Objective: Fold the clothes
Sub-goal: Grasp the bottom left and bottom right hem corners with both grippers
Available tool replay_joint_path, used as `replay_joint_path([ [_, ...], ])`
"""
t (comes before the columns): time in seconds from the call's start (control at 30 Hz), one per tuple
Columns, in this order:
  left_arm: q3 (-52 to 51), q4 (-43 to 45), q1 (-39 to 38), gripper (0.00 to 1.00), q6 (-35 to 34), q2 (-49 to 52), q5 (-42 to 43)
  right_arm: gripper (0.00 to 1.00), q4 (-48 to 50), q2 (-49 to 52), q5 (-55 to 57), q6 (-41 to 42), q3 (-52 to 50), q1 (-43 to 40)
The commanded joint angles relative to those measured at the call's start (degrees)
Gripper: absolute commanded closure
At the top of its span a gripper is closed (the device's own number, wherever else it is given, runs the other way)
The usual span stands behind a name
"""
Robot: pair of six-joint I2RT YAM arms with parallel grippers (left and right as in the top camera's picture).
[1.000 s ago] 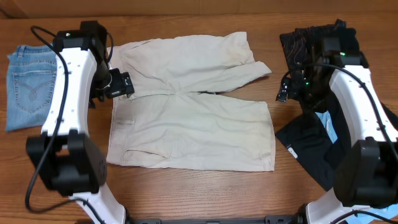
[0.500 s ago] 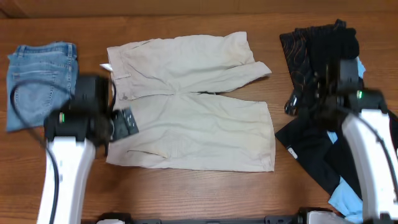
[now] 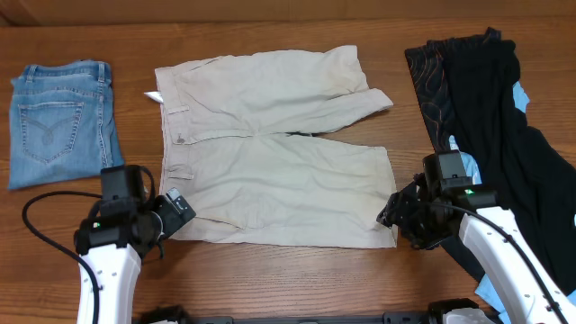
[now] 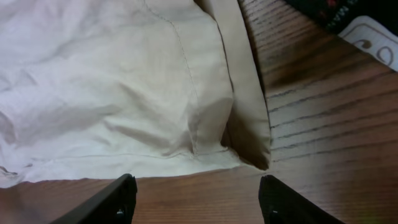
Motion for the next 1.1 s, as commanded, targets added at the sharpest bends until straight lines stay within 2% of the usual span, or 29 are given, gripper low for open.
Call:
replay_joint_path([
  [0.0,-1.14,0.59,2.86,0.0,-1.11,3.17,3.76,0.37,2.32,-0.04,-0.83,1.09,-1.75,0.28],
  [0.37,-1.22,9.88,3.48,0.0,-0.72,14.58,4.85,0.37,9.94,-0.04,-0.83,1.07,-5.88,0.28],
  [0.5,-1.25,8.92,3.48,0.03,-1.16,17.49,4.79,0.37,10.34,-0.04,-0.81,1.07,-5.88,0.28],
  [0.73,-1.22,4.17,3.5,0.04,-12.52,17.92,0.2,0.37,11.65,-0.04,-0.81,1.07,-5.88,0.28],
  [0.87,-1.22,5.97,3.5,0.04,-13.99,17.94,-5.84,0.37,11.67,-0.02,-0.79,1.07,-5.88,0.28],
  [0.93,-1.25,7.78,3.48,0.05,-13.99,17.94,-5.68,0.37,11.65,-0.04,-0.79,1.07,-5.88,0.28],
  [1.03,-1.27,8.76,3.48,0.1,-14.03,17.99,-5.68,0.37,11.65,-0.04,-0.81,1.07,-5.88,0.28],
  [1.07,-1.44,9.01,3.48,0.15,-14.05,17.99,-5.68,0.37,11.63,-0.04,-0.81,1.07,-5.88,0.28],
])
